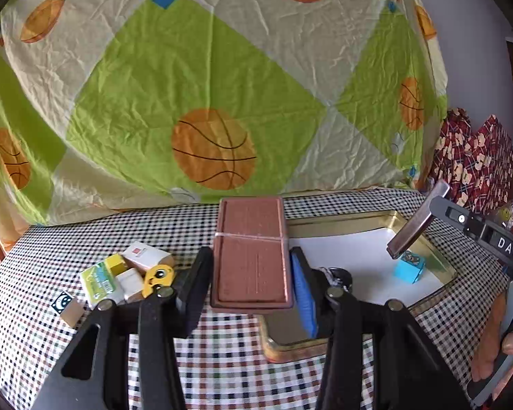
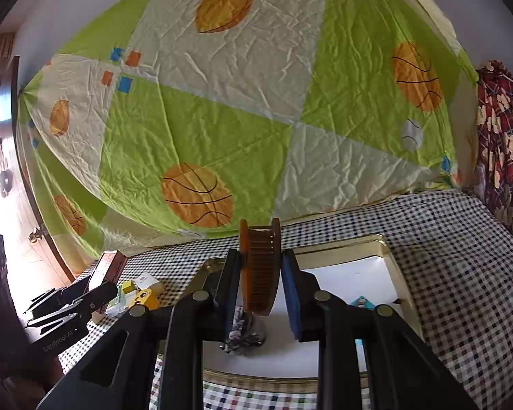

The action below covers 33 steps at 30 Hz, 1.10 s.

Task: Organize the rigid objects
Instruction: 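Carry the copper frame and brown comb over the tin tray with both tools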

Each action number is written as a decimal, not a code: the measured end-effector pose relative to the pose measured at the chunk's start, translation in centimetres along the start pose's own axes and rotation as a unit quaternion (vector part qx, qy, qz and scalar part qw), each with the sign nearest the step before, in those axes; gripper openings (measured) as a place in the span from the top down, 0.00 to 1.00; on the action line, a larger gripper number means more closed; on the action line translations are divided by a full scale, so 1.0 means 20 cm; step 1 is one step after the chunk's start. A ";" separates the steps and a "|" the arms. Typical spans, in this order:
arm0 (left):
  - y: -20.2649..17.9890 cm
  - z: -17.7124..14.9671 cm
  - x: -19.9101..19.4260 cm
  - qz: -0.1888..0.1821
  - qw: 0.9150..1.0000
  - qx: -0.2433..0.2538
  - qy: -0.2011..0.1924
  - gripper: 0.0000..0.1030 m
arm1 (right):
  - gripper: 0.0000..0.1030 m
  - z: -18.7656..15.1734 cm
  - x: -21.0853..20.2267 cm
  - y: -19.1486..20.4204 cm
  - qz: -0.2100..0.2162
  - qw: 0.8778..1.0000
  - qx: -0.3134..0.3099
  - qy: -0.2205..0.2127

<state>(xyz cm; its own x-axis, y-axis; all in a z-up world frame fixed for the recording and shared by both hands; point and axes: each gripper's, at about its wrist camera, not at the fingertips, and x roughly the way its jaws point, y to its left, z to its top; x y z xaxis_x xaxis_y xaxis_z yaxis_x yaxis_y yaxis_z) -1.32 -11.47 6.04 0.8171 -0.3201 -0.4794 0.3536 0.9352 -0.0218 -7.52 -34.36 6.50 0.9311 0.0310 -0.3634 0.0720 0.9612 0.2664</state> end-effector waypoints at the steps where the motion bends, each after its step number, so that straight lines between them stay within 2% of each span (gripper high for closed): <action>1: -0.04 0.00 0.03 -0.004 1.000 0.003 0.003 0.57 | 0.74 0.00 0.00 -0.02 -0.010 1.000 0.000 0.002; 3: -0.13 0.00 0.07 -0.011 1.000 0.010 0.008 0.57 | 0.74 -0.01 0.02 -0.06 -0.032 0.999 -0.004 0.008; 8: -0.32 -0.01 0.18 -0.021 0.999 0.033 0.016 0.57 | 0.74 -0.03 0.06 -0.13 -0.050 0.999 -0.002 0.018; 18: -0.52 -0.04 0.38 -0.033 0.998 0.038 0.042 0.57 | 0.74 -0.02 0.14 -0.20 -0.063 0.997 0.002 0.035; 24: -0.55 -0.06 0.44 -0.036 0.997 0.041 0.054 0.57 | 0.74 0.01 0.23 -0.18 -0.069 0.996 -0.005 0.054; 33: -0.50 -0.07 0.51 -0.030 0.997 0.043 0.061 0.57 | 0.74 -0.03 0.42 -0.16 -0.053 0.994 0.008 0.098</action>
<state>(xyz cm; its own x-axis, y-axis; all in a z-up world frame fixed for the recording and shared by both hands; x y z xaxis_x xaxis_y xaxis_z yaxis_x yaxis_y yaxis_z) 2.77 -23.95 0.22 0.7336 -0.3491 -0.5830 0.4421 0.8967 0.0194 -0.12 -36.96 2.06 0.8301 -0.0157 -0.5573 0.1732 0.9574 0.2309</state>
